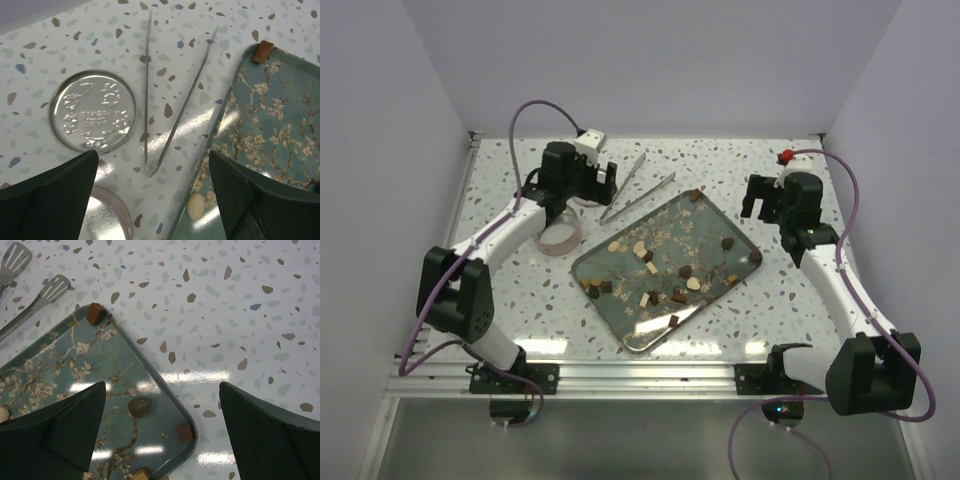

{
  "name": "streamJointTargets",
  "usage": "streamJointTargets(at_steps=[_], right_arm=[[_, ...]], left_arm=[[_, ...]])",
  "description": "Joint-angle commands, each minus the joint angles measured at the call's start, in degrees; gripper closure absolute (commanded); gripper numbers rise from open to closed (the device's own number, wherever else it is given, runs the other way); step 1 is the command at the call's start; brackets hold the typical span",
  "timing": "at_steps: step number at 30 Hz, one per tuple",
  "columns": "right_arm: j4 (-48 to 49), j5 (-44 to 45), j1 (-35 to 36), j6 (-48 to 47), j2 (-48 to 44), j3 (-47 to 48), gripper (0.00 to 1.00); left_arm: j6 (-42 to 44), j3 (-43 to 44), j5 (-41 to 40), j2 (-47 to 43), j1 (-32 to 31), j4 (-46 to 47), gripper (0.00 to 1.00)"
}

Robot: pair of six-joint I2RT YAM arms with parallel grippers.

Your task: Pack the chocolate

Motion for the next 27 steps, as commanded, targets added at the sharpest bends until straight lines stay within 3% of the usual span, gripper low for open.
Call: streamJointTargets(at_steps=[1, 5, 14, 27], right_arm=[[2.4, -1.0, -0.1, 1.1, 0.5, 2.2, 0.02], [2.3, -0.9, 0.0, 1.2, 0.4, 2.0, 0.01], [2.4, -0.7, -0.1, 2.5, 0.2, 1.0, 0.02], [3.3, -1.9, -0.1, 2.6, 3.2, 2.5, 0.01]], left_arm=[[2.9, 4.9, 8.8, 4.7, -1.7, -2.5, 0.03], [2.5, 8.7, 13.4, 10.9, -2.3, -6.7, 0.05], [1.3, 9.6, 14.5, 15.8, -2.7, -10.0, 0.06], [0.8, 8.8, 6.3, 19.3, -2.7, -5.7, 0.05]])
